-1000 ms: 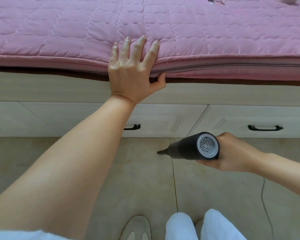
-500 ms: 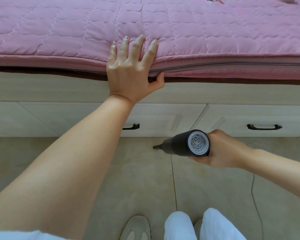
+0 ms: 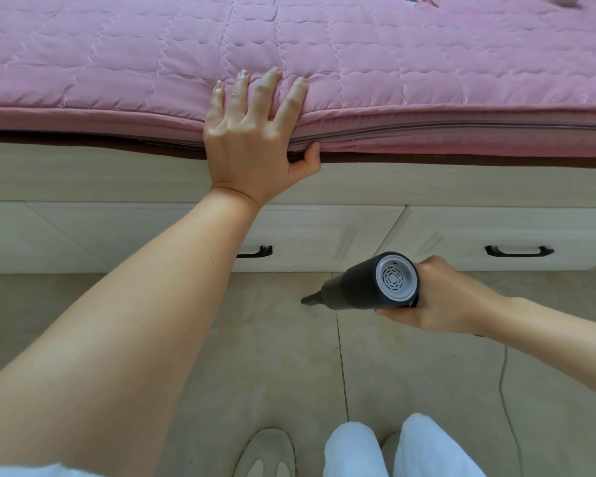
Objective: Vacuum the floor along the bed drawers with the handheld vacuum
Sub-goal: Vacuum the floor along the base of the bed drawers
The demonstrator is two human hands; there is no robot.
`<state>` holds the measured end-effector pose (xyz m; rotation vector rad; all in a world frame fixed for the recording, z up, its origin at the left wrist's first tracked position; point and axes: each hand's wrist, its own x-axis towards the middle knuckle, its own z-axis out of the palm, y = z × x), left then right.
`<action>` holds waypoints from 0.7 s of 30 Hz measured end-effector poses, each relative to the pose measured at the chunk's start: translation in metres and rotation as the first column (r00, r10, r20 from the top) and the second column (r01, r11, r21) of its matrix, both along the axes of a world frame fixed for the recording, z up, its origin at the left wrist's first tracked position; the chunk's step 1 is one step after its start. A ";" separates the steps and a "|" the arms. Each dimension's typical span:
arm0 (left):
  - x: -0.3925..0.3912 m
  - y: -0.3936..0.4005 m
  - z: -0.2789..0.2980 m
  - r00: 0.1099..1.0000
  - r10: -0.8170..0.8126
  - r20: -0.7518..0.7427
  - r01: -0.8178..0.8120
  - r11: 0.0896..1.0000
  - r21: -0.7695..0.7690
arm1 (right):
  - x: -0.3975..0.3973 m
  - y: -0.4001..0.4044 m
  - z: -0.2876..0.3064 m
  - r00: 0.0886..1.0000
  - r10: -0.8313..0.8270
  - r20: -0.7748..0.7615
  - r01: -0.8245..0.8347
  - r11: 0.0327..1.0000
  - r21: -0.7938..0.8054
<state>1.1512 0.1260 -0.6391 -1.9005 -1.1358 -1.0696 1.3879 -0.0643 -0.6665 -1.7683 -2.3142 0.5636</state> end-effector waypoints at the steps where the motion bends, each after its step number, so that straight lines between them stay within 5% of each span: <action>1: 0.000 0.000 0.000 1.000 -0.001 0.001 0.001 1.000 0.000 | -0.001 0.003 -0.001 1.000 -0.007 0.012 0.007 1.000 0.012; 21: 0.003 -0.006 0.007 1.000 0.004 0.013 -0.003 0.999 -0.044 | 0.012 -0.017 0.003 0.995 0.039 -0.092 -0.047 0.995 -0.093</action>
